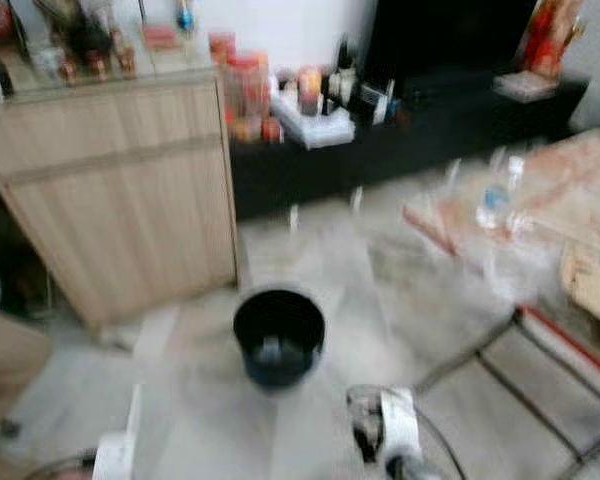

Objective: Picking trash to rubbish bin

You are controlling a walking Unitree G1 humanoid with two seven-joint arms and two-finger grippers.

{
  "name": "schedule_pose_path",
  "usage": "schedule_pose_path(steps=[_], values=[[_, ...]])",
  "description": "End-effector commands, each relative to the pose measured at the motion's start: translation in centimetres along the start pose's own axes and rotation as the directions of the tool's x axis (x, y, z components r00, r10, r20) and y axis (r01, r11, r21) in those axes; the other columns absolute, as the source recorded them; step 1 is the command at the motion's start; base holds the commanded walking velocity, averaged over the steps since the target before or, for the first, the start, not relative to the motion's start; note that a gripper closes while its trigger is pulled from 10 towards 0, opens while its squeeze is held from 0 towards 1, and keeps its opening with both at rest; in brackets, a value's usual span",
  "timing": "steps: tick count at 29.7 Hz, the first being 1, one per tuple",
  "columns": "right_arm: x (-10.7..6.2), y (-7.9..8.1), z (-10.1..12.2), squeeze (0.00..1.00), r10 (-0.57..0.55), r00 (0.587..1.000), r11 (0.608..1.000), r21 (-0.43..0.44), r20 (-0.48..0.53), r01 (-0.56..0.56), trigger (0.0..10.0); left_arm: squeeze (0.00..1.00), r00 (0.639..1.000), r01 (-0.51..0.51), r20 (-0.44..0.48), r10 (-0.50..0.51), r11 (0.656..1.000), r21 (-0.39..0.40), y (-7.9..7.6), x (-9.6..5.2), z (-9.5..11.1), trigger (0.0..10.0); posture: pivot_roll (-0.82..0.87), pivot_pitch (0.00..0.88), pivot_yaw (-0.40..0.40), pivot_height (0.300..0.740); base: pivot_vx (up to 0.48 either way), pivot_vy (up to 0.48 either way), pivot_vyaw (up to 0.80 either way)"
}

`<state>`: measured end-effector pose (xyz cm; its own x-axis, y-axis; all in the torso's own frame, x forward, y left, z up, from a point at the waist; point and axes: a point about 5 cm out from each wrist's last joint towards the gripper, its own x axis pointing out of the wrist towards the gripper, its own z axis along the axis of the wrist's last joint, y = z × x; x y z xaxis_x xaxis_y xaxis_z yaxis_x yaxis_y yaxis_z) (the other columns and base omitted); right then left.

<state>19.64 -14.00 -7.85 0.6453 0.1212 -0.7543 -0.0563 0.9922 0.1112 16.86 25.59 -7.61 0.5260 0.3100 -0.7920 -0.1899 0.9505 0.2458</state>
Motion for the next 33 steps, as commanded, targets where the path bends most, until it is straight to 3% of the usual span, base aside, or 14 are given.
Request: schedule_pose_path(steps=[1, 5, 13, 33], values=[[-0.31, -1.18, -0.67, 0.0, -0.033, 0.999, 0.999, -0.003, -0.024, 0.033, 10.0, 0.0, 1.0, 0.022, 0.01, -0.022, 1.0, 0.006, -0.99, 0.02, 0.38, 10.0, 0.07, 0.0, -0.031, 0.74, 0.334, 0.0, 0.0], [-0.31, -1.29, -0.63, 0.0, -0.035, 0.999, 0.999, 0.003, -0.021, 0.035, 10.0, 0.0, 1.0, 0.023, 0.01, -0.023, 1.0, 0.006, -1.0, 0.02, 0.38, 10.0, 0.07, 0.0, -0.032, 0.74, 0.334, 0.0, 0.74], [-0.37, -1.4, -0.93, 0.0, -0.036, 0.998, 0.999, 0.039, -0.042, 0.037, 10.0, 0.0, 1.0, 0.023, 0.012, -0.024, 1.0, 0.009, -1.04, 0.03, 0.46, 10.0, 0.07, 0.0, -0.032, 0.74, 0.334, 0.0, 0.0], [-0.32, -1.45, -0.7, 0.0, -0.022, 0.999, 0.999, 0.036, -0.04, 0.023, 10.0, 0.0, 1.0, 0.017, 0.02, -0.017, 1.0, -0.004, -1.03, 0.09, 0.89, 10.0, 0.08, 0.0, -0.044, 0.74, 0.333, 0.0, -0.06]])
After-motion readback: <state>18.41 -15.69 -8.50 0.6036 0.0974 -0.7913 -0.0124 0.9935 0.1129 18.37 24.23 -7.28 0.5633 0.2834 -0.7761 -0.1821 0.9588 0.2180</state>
